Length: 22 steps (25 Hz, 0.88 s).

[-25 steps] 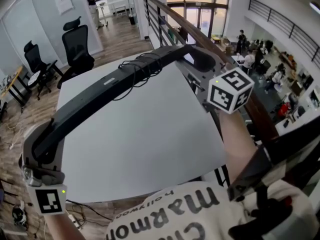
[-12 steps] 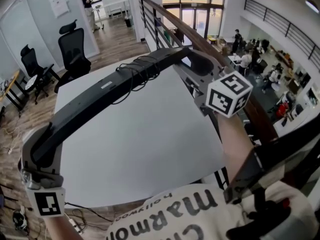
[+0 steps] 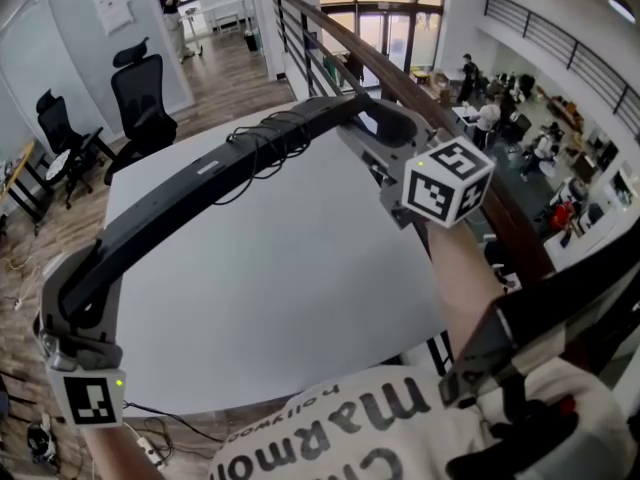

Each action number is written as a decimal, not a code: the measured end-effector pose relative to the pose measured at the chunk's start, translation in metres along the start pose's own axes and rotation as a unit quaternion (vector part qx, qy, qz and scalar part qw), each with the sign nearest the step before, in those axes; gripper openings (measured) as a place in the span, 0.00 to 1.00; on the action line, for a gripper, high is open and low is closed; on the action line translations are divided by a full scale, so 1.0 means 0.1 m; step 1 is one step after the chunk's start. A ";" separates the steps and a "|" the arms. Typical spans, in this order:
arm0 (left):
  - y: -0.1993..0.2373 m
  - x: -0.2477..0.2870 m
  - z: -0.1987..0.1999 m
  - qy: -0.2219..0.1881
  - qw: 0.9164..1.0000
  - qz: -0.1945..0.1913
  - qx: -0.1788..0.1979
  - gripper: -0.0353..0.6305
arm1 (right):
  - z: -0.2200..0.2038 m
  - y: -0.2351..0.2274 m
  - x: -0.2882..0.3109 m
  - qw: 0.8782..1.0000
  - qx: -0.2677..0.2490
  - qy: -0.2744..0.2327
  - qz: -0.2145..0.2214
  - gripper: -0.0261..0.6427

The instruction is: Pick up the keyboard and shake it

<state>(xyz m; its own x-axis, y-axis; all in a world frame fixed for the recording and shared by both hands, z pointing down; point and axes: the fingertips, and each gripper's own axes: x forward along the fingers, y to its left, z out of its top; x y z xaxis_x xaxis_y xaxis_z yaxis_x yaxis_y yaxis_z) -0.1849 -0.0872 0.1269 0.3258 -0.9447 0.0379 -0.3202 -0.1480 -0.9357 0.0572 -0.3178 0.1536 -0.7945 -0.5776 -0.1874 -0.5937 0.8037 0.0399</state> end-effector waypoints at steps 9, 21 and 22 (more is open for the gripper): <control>0.00 -0.03 0.02 0.006 1.000 -0.008 -0.012 0.20 | 0.01 0.01 -0.02 1.000 0.002 0.005 0.002 0.38; -0.07 -0.03 -0.01 -0.007 1.000 -0.006 -0.025 0.19 | 0.07 0.01 -0.02 1.000 -0.024 0.002 -0.001 0.38; -0.08 -0.03 -0.02 -0.006 1.000 -0.006 -0.025 0.19 | 0.07 0.01 -0.02 1.000 -0.025 0.002 -0.001 0.38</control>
<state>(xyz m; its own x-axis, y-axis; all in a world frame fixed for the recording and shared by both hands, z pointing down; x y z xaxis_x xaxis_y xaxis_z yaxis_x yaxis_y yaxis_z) -0.1848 -0.0842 0.1345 0.3404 -0.9392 0.0443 -0.3597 -0.1737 -0.9167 0.0590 -0.3146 0.1472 -0.7937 -0.5800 -0.1834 -0.6009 0.7944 0.0883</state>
